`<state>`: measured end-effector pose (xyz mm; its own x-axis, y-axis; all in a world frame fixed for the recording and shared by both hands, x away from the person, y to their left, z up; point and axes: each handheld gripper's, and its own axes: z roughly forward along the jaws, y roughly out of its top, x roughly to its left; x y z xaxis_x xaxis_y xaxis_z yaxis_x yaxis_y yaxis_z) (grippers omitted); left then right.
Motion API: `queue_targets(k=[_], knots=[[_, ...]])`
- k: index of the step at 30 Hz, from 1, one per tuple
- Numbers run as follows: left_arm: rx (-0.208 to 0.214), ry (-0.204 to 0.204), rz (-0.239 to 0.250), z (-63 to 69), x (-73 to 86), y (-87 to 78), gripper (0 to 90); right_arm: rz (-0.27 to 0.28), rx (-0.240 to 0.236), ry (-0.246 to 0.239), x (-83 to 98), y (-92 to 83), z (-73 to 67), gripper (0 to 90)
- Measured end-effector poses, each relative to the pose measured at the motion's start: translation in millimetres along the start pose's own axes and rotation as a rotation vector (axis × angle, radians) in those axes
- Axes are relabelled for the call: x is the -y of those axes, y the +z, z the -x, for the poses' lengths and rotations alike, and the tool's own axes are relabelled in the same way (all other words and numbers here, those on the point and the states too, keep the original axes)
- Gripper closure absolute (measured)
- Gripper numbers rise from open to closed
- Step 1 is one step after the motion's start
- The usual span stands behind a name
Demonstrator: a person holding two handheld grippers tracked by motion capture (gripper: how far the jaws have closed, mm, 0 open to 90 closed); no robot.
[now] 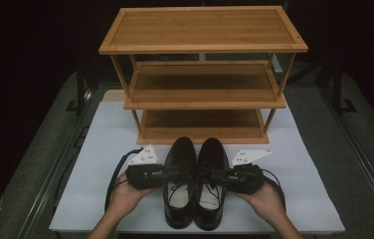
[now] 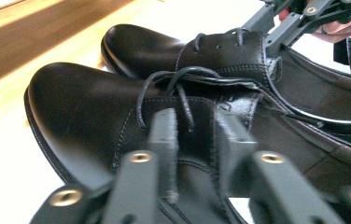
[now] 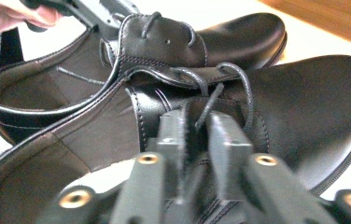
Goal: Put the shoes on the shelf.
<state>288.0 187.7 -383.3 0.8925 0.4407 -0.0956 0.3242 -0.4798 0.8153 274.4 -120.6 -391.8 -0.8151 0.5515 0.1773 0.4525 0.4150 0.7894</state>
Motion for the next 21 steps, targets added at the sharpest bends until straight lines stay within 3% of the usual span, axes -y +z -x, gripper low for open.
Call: queue_targets(k=[3, 11, 21], knots=[[-0.021, 0.015, -0.01, 2.9, -0.5, 0.4, 86.7, -0.013, 0.03, -0.027, 0.5, 1.3, -3.9, 86.6], [-0.089, -0.005, 0.025, 5.1, -1.8, -5.4, 87.4, 0.026, 0.091, -0.018, -2.0, -9.1, -4.6, 86.8], [-0.141, -0.02, 0.054, -2.9, -5.9, -17.7, 87.7, 0.057, 0.118, 0.002, -3.8, -24.5, 11.4, 86.9]])
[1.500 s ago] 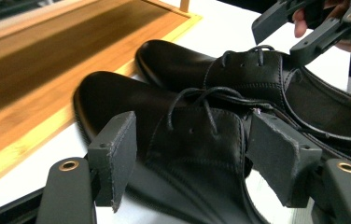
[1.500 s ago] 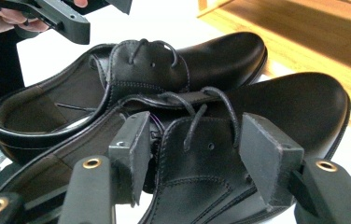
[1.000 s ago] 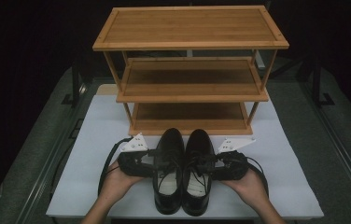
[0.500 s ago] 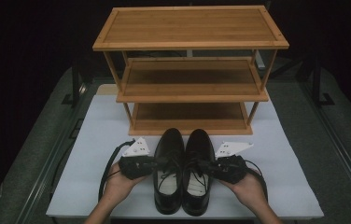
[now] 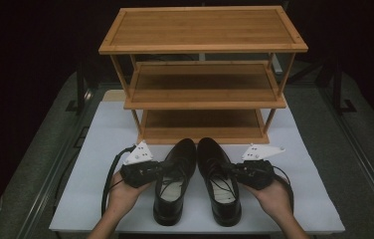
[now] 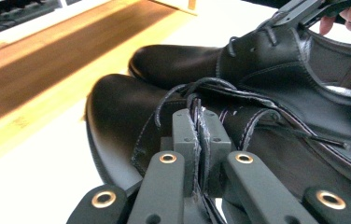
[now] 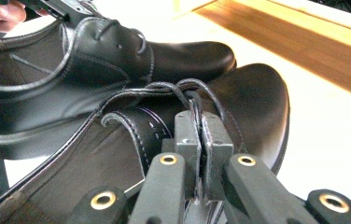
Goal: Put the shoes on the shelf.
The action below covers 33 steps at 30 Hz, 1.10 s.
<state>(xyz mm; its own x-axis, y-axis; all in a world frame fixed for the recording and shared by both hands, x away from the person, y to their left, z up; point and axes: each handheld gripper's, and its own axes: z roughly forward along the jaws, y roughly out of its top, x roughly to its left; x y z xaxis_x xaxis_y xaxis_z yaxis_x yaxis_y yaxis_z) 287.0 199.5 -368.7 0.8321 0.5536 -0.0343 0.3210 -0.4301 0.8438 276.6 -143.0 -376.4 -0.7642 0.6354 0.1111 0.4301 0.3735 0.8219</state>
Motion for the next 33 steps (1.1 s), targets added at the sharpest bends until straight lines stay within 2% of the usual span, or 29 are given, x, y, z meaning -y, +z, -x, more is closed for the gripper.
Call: queue_targets(k=[8, 14, 19, 24, 33], knots=[[-0.03, -0.003, 0.031, -11.8, -12.9, -6.2, 87.7, 0.045, 0.006, 0.022, -5.3, -9.4, 14.9, 86.9], [-0.068, -0.006, 0.04, -25.7, -22.5, 2.9, 87.6, 0.06, 0.024, 0.026, -14.7, -7.8, 33.9, 86.9], [-0.107, -0.007, 0.046, -38.3, -28.8, 15.2, 87.6, 0.066, 0.053, 0.035, -23.2, 0.9, 49.9, 86.9], [-0.127, -0.026, 0.056, -54.2, -35.3, 25.7, 87.6, 0.075, 0.089, 0.046, -29.6, 12.8, 66.5, 86.9], [-0.166, -0.045, 0.074, -74.7, -43.9, 51.8, 87.6, 0.083, 0.114, 0.072, -41.9, 36.0, 90.4, 86.9]])
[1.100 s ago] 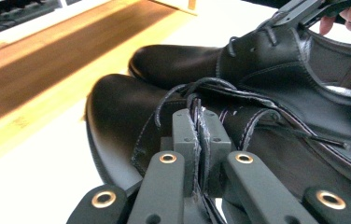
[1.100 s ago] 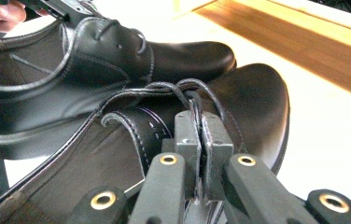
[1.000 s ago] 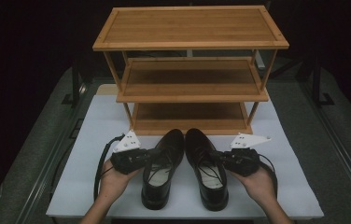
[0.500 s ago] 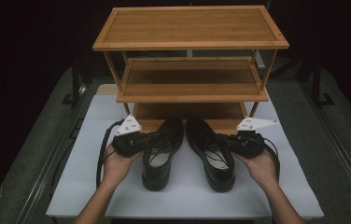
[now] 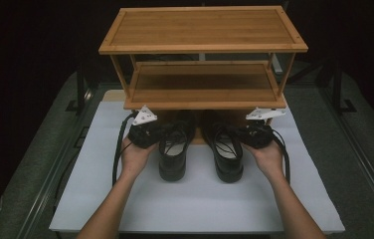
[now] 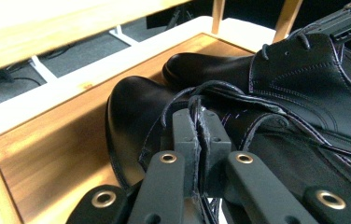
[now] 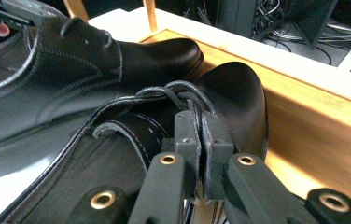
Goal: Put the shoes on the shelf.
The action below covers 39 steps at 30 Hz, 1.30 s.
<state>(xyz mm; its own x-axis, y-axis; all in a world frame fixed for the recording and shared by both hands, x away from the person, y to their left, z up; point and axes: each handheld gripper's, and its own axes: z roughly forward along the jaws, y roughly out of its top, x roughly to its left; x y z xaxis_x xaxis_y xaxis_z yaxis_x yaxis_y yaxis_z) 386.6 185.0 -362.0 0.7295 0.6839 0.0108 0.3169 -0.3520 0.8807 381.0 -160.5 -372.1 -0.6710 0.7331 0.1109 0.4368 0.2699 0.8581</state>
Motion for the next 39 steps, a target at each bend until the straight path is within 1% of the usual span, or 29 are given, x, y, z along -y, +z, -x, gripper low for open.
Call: queue_targets(k=[4, 5, 9, 10, 12, 17, 19, 21, 23, 24, 26, 27, 29, 31, 33, 35, 37, 39], knots=[[-0.022, -0.003, -0.002, -4.3, -1.7, 14.2, 87.6, 0.0, 0.018, -0.003, -8.7, 11.8, 3.7, 86.9], [-0.027, -0.005, -0.004, -4.8, -2.2, 17.8, 87.6, 0.001, 0.028, -0.008, -10.8, 14.9, 4.2, 86.9], [-0.052, 0.006, -0.008, -6.8, -3.9, 30.8, 87.6, 0.004, 0.053, -0.012, -17.4, 25.8, 6.5, 86.9], [-0.056, 0.002, -0.002, -6.9, -4.0, 33.6, 87.6, 0.003, 0.064, -0.011, -18.4, 28.2, 6.5, 86.8], [-0.069, 0.007, 0.003, -7.8, -4.2, 38.1, 87.6, 0.008, 0.075, -0.013, -19.3, 32.8, 7.7, 86.9], [-0.093, -0.004, 0.024, -10.0, -4.7, 45.5, 87.5, 0.017, 0.102, -0.003, -18.1, 41.6, 10.5, 86.8], [-0.101, -0.006, 0.03, -9.6, -4.7, 47.7, 87.5, 0.009, 0.109, 0.007, -16.8, 44.8, 10.9, 86.8], [-0.097, -0.005, 0.026, -8.8, -3.9, 50.4, 87.5, 0.004, 0.128, -0.01, -16.0, 46.9, 8.8, 86.8], [-0.096, -0.003, 0.013, -8.3, -2.2, 53.3, 87.4, 0.003, 0.132, -0.012, -16.2, 48.2, 7.2, 86.7], [-0.089, -0.003, 0.016, -7.8, -1.1, 54.4, 87.3, -0.001, 0.134, -0.018, -15.7, 48.7, 6.1, 86.6], [-0.094, 0.014, 0.018, -6.1, -0.2, 54.7, 87.2, -0.01, 0.127, -0.019, -14.3, 49.9, 4.6, 86.4], [-0.091, 0.021, 0.011, -6.7, 0.1, 54.2, 86.9, -0.008, 0.121, -0.013, -13.7, 49.7, 5.0, 86.0], [-0.081, 0.021, 0.013, -6.8, 1.2, 53.7, 85.6, -0.013, 0.115, -0.008, -13.2, 49.1, 5.8, 84.5], [-0.062, 0.019, 0.008, -6.5, 1.2, 52.7, 82.1, -0.021, 0.109, -0.01, -13.2, 48.6, 6.6, 81.4], [-0.068, 0.034, -0.004, -5.1, 0.4, 51.3, 76.6, -0.02, 0.103, -0.004, -13.1, 46.6, 7.1, 76.3], [-0.056, 0.024, -0.002, -5.6, -0.3, 47.0, 66.8, -0.011, 0.083, 0.012, -14.9, 41.8, 7.1, 70.0], [-0.036, -0.001, 0.021, -6.6, -1.4, 37.8, 57.8, -0.011, 0.075, 0.008, -17.2, 35.5, 4.8, 61.8], [-0.01, -0.009, 0.036, -7.2, -2.1, 26.2, 48.4, -0.019, 0.053, 0.006, -17.8, 28.0, 0.5, 54.6]])
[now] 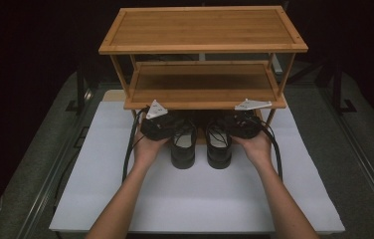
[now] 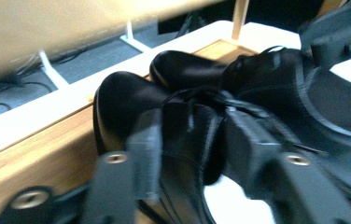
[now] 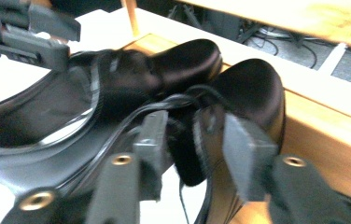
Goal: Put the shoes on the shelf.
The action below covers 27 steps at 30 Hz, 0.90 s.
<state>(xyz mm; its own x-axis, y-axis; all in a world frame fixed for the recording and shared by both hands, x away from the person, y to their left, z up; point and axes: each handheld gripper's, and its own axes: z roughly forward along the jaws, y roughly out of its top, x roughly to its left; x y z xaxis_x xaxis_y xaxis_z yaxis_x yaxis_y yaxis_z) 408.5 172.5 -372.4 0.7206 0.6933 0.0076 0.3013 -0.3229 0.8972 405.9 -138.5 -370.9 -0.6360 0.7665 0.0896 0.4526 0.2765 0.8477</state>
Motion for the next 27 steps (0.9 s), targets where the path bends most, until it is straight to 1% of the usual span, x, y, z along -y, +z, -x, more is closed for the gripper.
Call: queue_targets(k=[2, 4, 6, 10, 11, 13, 14, 16, 18, 19, 21, 22, 23, 24, 26, 27], knots=[[0.025, -0.004, 0.0, 1.1, 1.0, -11.5, 41.5, -0.005, 0.011, -0.014, 3.0, -8.7, -5.3, 46.8], [0.044, 0.011, -0.015, 3.9, 4.1, -22.4, 35.6, -0.013, 0.004, -0.016, 7.9, -17.4, -9.2, 42.3], [0.05, 0.011, -0.023, 7.0, 9.5, -33.2, 31.0, -0.013, 0.002, -0.017, 14.4, -27.0, -13.2, 38.8], [0.071, 0.003, -0.041, 10.7, 23.5, -48.9, 25.9, -0.007, -0.007, -0.01, 29.2, -44.3, -18.8, 35.4], [0.081, 0.001, -0.045, 12.3, 27.6, -50.7, 25.2, -0.009, -0.011, -0.004, 32.9, -47.6, -20.2, 35.4], [0.087, 0.011, -0.07, 15.4, 36.7, -52.4, 22.4, -0.014, -0.011, 0.001, 40.8, -53.1, -22.4, 33.9], [0.092, 0.009, -0.078, 16.5, 42.2, -52.1, 21.0, -0.015, -0.011, -0.001, 45.4, -54.7, -22.9, 33.8], [0.093, 0.011, -0.1, 18.7, 53.1, -48.6, 18.9, -0.031, -0.011, 0.004, 55.3, -55.7, -24.5, 30.6], [0.099, 0.011, -0.125, 20.4, 62.5, -44.3, 18.1, -0.052, -0.026, 0.005, 65.2, -53.6, -25.0, 28.5], [0.106, 0.012, -0.133, 21.4, 66.5, -41.9, 17.0, -0.061, -0.021, -0.002, 70.5, -52.0, -24.9, 28.0], [0.118, 0.022, -0.161, 23.2, 71.5, -35.8, 16.5, -0.085, -0.037, 0.004, 79.3, -46.7, -21.9, 26.2], [0.119, 0.028, -0.175, 24.3, 73.1, -31.9, 13.8, -0.104, -0.044, 0.009, 82.4, -43.0, -20.5, 25.7], [0.126, 0.033, -0.183, 25.3, 74.5, -28.1, 13.3, -0.112, -0.049, 0.008, 85.2, -39.3, -19.4, 25.7], [0.129, 0.037, -0.189, 26.9, 75.9, -24.3, 13.3, -0.118, -0.054, 0.006, 87.4, -35.1, -18.4, 25.8], [0.129, 0.057, -0.213, 29.2, 78.5, -16.9, 13.2, -0.14, -0.076, 0.011, 90.3, -26.5, -16.4, 25.5], [0.129, 0.064, -0.224, 30.2, 80.3, -13.4, 13.2, -0.145, -0.082, 0.006, 91.5, -22.8, -16.9, 25.5]])
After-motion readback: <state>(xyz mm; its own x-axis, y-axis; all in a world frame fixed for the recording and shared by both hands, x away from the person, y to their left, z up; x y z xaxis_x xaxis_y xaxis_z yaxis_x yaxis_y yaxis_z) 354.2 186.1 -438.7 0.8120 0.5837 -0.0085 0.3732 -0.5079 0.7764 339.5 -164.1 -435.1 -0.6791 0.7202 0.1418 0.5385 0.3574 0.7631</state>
